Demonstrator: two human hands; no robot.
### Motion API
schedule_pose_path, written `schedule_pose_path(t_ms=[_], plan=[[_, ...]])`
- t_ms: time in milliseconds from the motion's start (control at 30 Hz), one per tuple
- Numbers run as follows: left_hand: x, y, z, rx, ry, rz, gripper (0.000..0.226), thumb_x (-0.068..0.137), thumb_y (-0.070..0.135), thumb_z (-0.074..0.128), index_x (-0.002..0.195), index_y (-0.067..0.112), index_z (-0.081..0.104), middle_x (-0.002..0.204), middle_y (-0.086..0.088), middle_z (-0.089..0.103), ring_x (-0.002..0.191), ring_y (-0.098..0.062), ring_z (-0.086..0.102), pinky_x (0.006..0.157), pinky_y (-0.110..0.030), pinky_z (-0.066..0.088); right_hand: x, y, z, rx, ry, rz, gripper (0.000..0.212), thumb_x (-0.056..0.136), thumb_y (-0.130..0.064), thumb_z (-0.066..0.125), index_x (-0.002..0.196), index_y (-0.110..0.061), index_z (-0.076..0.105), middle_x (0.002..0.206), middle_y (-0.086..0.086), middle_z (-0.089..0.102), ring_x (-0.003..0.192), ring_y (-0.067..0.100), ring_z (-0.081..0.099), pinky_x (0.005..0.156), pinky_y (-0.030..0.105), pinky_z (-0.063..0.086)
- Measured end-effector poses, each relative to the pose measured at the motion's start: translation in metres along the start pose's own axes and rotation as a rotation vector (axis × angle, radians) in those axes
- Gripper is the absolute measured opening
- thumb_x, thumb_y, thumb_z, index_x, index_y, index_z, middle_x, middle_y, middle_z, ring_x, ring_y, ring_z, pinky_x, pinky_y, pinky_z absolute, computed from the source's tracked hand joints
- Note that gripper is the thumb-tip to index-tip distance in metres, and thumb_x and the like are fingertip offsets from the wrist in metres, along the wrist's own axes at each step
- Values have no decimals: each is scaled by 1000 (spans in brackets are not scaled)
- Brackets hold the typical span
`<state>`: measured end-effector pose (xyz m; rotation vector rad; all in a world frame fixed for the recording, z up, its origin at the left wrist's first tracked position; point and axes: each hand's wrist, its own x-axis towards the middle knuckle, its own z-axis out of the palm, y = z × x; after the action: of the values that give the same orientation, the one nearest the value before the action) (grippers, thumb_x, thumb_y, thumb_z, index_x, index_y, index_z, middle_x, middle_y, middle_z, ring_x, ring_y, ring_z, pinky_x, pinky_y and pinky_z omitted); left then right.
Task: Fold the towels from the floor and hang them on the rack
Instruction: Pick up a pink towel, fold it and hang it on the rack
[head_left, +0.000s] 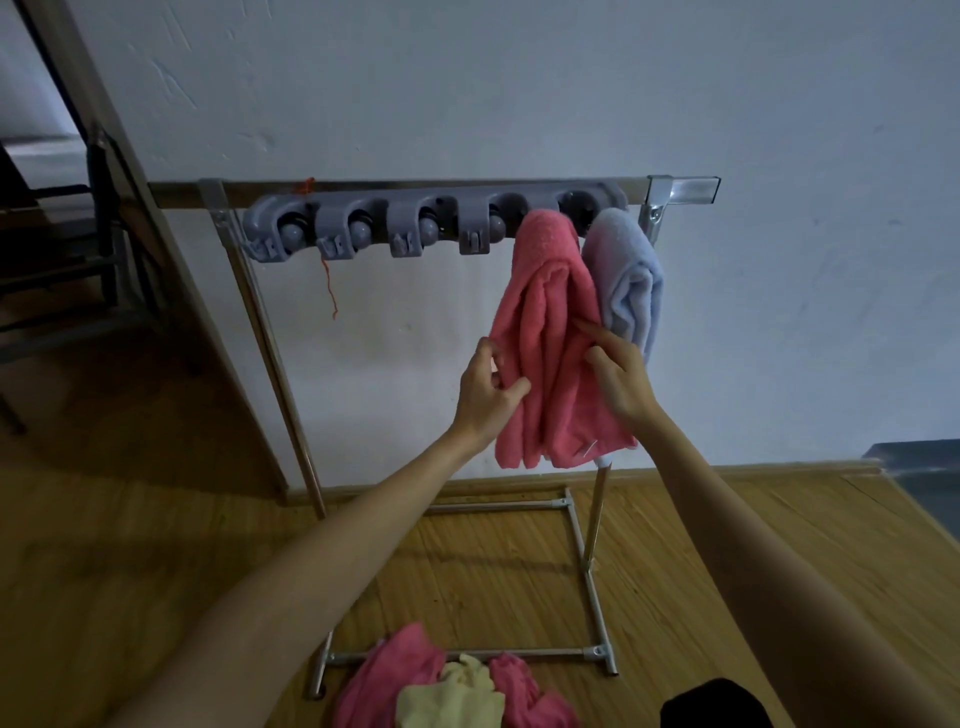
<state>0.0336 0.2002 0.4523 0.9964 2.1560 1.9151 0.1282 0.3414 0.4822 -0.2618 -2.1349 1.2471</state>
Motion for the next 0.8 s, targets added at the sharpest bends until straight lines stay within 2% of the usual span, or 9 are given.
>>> schedule_pose_path(t_ms=[67,133,200,333,433,500,667,733,800], plan=[[-4,-3,7,-26,13,-53,39,69,18,59,96,16,31,78,4,50,58,-9,55,54,-27,47,-1,4,-2,-67,-7,31,47,88,8,41,131,-6,55,131,6,57,123,13,49,102,20,36],[-3,-6,11,-58,30,-110,51,72,23,66,103,17,26,94,6,51,80,-16,66,71,-33,57,-2,7,-4,-111,-14,52,49,86,10,40,129,-5,57,130,9,58,121,16,51,101,21,38],[2,-7,14,-39,34,-132,64,70,33,74,108,19,24,103,7,50,94,-20,65,83,-35,55,-3,8,-6,-135,-9,56,52,84,12,38,127,-7,60,128,9,59,118,17,52,100,23,40],[11,-2,22,52,-22,-113,74,76,28,79,127,9,28,104,4,56,96,-15,61,78,-16,48,-7,12,-10,-174,12,53,54,83,12,36,124,-10,62,126,8,60,117,18,53,93,17,39],[15,-1,30,146,6,-56,69,76,28,77,125,7,34,100,4,55,87,-12,57,61,-4,38,-8,13,-13,-203,18,21,53,83,12,36,124,-9,62,123,9,62,111,17,55,83,7,39],[16,-1,36,187,35,-23,68,77,30,77,126,7,36,96,3,58,79,-10,55,55,-3,37,-9,14,-14,-215,21,9,53,83,12,36,124,-9,62,122,9,62,107,14,54,84,11,40],[17,-9,39,265,37,-16,54,81,24,72,122,2,43,99,-9,66,82,-22,63,66,-24,44,-12,17,-8,-264,146,-37,32,89,-2,52,119,-4,62,114,9,65,101,19,59,82,19,43],[19,-20,31,310,70,-41,43,80,22,71,113,1,54,95,-8,68,81,-24,65,66,-24,45,-14,18,1,-299,216,6,35,85,-17,67,117,-6,59,110,1,60,96,13,54,84,25,44],[22,-31,18,363,115,-50,30,79,20,70,100,1,62,88,-10,70,78,-26,66,61,-23,44,-20,17,13,-274,266,33,38,81,-15,69,113,-6,52,104,-3,54,87,9,51,78,21,43]])
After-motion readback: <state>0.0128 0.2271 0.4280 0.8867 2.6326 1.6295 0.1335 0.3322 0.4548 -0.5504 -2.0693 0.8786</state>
